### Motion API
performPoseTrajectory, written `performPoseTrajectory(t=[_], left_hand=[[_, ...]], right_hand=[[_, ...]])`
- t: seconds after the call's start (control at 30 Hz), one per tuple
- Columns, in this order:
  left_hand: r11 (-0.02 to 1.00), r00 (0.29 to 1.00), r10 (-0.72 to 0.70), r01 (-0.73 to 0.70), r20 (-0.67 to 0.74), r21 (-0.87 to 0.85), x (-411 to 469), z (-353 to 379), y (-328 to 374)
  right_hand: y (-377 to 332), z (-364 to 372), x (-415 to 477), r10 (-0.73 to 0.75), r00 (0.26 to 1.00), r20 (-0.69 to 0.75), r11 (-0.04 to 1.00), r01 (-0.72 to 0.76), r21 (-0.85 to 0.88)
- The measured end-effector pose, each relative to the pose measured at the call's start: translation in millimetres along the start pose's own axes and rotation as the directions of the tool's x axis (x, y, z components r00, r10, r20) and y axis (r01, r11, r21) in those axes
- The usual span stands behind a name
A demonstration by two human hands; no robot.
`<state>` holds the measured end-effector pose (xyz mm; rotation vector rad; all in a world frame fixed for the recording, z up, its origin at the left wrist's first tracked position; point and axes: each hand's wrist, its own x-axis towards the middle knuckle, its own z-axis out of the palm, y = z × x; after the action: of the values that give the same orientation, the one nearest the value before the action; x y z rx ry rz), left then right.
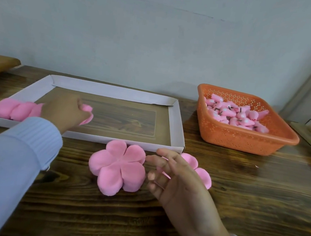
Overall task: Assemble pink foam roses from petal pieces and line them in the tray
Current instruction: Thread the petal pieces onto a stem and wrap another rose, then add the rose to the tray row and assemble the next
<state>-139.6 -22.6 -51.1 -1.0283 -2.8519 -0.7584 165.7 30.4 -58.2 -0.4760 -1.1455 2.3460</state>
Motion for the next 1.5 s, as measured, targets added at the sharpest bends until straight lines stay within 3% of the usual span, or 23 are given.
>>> performPoseTrajectory(t=[0.2, 0.4, 0.6, 0.83, 1.0, 1.27, 1.5], left_hand=[[0.941, 1.000, 0.013, -0.014, 0.007, 0.338, 10, 6, -22], [0.905, 0.998, -0.046, 0.025, 0.038, 0.424, 15, 5, -24], [0.808, 0.995, 0.093, -0.057, -0.032, 0.586, 9, 9, -23], [0.801, 0.999, 0.019, 0.015, -0.050, 0.599, 6, 8, -18], [0.886, 0.999, -0.023, 0.032, -0.026, 0.463, 3, 8, -15], [0.860, 0.996, -0.007, 0.052, -0.089, 0.508, 5, 5, -22], [0.881, 0.996, 0.028, -0.067, 0.089, 0.469, 15, -1, -33]], right_hand=[[-3, 0, 1, 0.008, 1.000, -0.010, 1.000, -0.008, 0.003], [-2, -1, 1, 0.020, 1.000, -0.006, 1.000, -0.020, -0.019], [0, -1, -1, 0.027, 1.000, -0.001, 0.998, -0.027, -0.053], [0, 1, 0, 0.028, 1.000, 0.001, 0.998, -0.028, -0.049], [1, 1, 0, 0.023, 1.000, -0.006, 0.998, -0.023, -0.058], [0, 1, 0, 0.020, 0.999, -0.032, 0.999, -0.021, -0.028], [1, 2, 1, 0.022, 0.999, -0.029, 0.999, -0.023, -0.042]])
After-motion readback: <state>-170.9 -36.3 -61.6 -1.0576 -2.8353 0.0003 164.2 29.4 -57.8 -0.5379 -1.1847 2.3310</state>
